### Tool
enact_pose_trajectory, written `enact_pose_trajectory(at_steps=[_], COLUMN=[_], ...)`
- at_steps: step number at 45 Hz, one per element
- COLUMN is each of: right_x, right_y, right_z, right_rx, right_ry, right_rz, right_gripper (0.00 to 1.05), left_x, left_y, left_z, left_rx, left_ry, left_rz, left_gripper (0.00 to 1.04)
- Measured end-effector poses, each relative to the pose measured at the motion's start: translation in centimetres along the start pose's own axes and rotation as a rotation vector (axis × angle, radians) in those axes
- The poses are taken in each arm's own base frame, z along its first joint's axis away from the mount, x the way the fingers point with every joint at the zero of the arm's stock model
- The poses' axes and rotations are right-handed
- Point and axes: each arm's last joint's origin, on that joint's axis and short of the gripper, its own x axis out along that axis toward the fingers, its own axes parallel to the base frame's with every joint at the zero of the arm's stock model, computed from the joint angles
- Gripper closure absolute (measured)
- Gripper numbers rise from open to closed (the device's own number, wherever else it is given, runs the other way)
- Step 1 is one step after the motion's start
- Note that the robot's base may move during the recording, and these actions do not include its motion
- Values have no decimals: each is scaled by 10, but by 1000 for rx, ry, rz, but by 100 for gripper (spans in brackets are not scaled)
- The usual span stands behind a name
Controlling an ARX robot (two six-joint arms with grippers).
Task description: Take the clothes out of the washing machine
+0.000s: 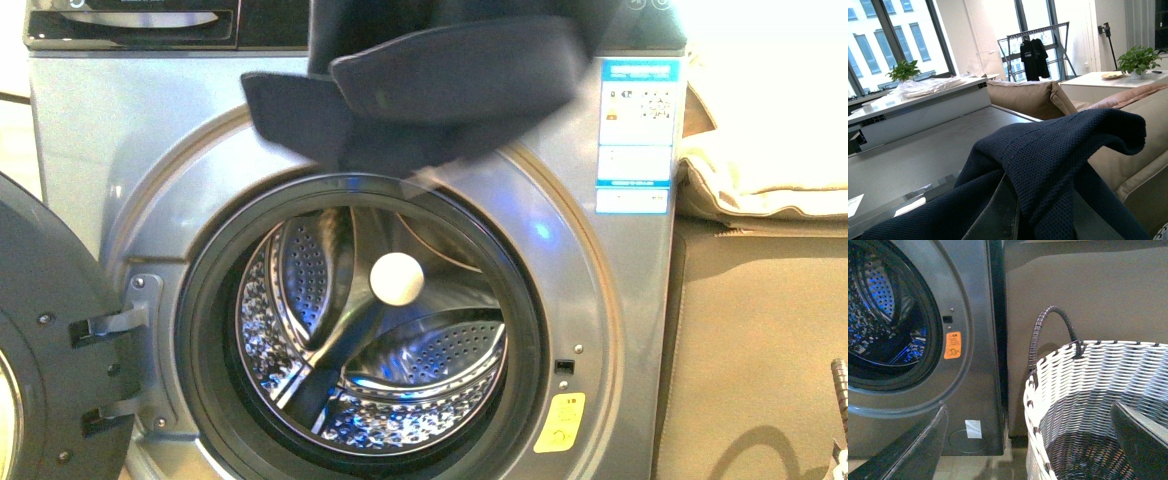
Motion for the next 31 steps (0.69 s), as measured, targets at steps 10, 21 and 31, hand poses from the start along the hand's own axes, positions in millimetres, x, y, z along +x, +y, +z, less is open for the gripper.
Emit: enact_pose_trajectory(at_steps=[10, 21, 31], right_x=[0, 0, 0], right_y=[0, 0, 0], right_z=[0, 0, 0], right_rx=[0, 0, 0], right_ry=[0, 0, 0], right_rz=[0, 0, 0], right_gripper=[8, 8, 8], left_x=[2, 2, 3], left_y=[1, 0, 0], left_z=[-2, -2, -3], left_rx=[2, 2, 3], left_ry=[8, 8, 9], left_rz=[7, 6, 6], left_gripper=[95, 95, 95])
